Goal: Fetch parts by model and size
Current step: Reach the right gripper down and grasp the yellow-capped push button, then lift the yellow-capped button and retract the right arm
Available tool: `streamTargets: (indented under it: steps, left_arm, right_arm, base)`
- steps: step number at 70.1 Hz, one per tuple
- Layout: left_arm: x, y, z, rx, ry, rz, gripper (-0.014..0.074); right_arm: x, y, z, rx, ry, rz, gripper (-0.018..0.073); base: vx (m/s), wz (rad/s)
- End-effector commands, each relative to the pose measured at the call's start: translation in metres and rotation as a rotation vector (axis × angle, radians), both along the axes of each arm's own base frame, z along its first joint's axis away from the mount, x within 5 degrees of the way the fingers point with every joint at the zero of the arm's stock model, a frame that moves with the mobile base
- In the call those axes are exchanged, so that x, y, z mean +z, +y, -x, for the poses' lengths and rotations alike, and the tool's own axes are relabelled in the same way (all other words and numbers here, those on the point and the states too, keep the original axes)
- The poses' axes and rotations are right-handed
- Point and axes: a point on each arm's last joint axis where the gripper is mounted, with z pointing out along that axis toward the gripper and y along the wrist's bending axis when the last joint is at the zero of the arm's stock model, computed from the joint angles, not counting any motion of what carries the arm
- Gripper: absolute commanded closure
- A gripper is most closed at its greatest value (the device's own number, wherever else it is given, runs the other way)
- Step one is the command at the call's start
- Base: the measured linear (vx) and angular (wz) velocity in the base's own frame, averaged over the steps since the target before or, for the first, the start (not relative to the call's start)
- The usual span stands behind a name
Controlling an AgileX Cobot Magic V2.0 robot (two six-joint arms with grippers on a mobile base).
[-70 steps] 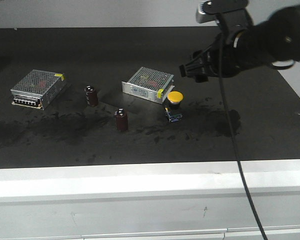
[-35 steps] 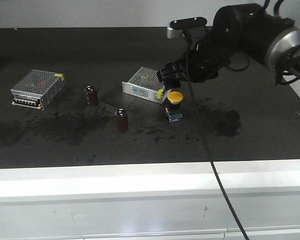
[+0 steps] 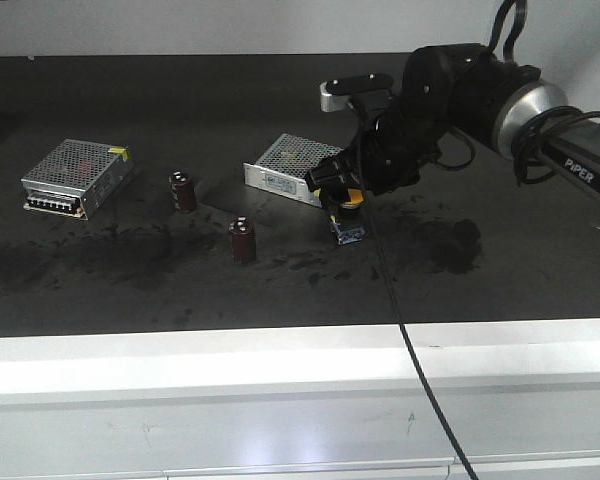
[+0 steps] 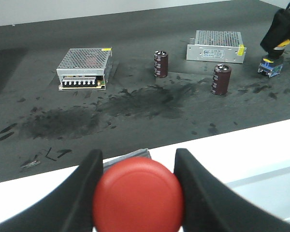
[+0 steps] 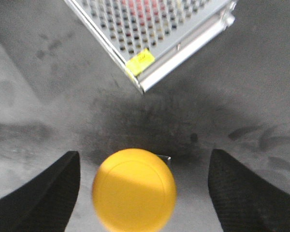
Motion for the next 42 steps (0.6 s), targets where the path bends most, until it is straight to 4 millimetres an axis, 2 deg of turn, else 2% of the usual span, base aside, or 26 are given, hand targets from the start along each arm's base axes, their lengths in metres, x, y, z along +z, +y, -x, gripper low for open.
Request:
streamTargets:
  steps: [1,10,25,42]
  left_arm:
    - [0.014,-0.001,-0.002,-0.006,-0.089,0.019,0.0603]
    - [0.014,-0.001,-0.002,-0.006,-0.089,0.019,0.0603]
    - [0.014,-0.001,-0.002,-0.006,-0.089,0.019,0.0603]
    - [0.014,-0.001,-0.002,-0.006,-0.089,0.019,0.0603]
  right_arm:
    - [0.031,-0.002,0.002,0.001,-0.09,-0.032,0.005]
    - [0.031,-0.002,0.002,-0.01,-0.087,-0.037,0.0176]
    - [0.058,-0.005,0.008,-0.049,-0.17,-0.091,0.0565]
    - [0.094,-0.013,0.03,-0.043,-0.26,-0.12,0.0569]
  base:
    - [0.0,0.0]
    - [0.0,0.0]
    - [0.0,0.0]
    - [0.0,0.0]
